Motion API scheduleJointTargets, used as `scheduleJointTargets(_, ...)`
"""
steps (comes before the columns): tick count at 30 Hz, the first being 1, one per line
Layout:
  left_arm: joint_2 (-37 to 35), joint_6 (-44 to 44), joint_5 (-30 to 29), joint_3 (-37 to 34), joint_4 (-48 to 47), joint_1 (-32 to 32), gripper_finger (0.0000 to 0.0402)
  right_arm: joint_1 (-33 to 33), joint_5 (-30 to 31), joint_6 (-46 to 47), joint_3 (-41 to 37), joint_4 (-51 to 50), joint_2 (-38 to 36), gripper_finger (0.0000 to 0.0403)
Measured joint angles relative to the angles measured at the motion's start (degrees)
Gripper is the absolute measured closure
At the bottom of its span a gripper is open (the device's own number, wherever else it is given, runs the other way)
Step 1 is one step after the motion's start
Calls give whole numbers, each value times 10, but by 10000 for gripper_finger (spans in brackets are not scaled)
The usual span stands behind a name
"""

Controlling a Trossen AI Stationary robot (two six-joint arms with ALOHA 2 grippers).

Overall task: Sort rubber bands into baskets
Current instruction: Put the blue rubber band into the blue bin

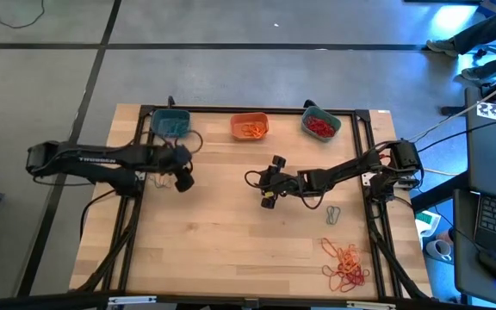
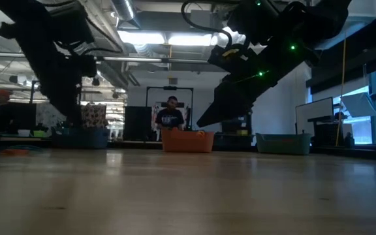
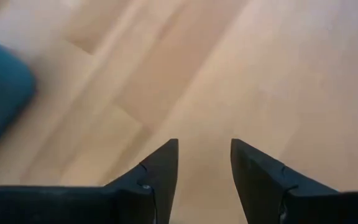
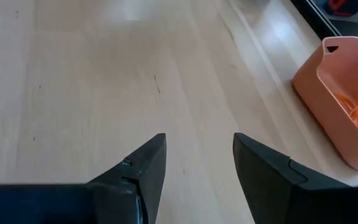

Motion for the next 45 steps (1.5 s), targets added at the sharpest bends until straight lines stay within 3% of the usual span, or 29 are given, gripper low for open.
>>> scheduleJointTargets(6, 30, -84, 3, -16, -33, -63, 259, 0, 0, -2, 0, 0, 0, 215)
scheduleJointTargets(12, 93, -160, 15, -15, -116, -79, 259, 0, -14, 0, 0, 3, 0, 215)
scheduleJointTargets(23, 156, -160, -9, -10, -116, -77, 262, 0, -14, 0, 0, 3, 0, 215)
scheduleJointTargets(26, 158, -158, -12, -11, -111, -78, 285, 0, -14, 0, 0, 2, 0, 215)
scheduleJointTargets(34, 160, -153, -31, -15, -97, -94, 394, 0, -14, 0, 0, 0, 0, 215)
scheduleJointTargets(45, 162, -119, -74, -1, -4, -125, 396, 0, -15, 0, 0, 0, 0, 215)
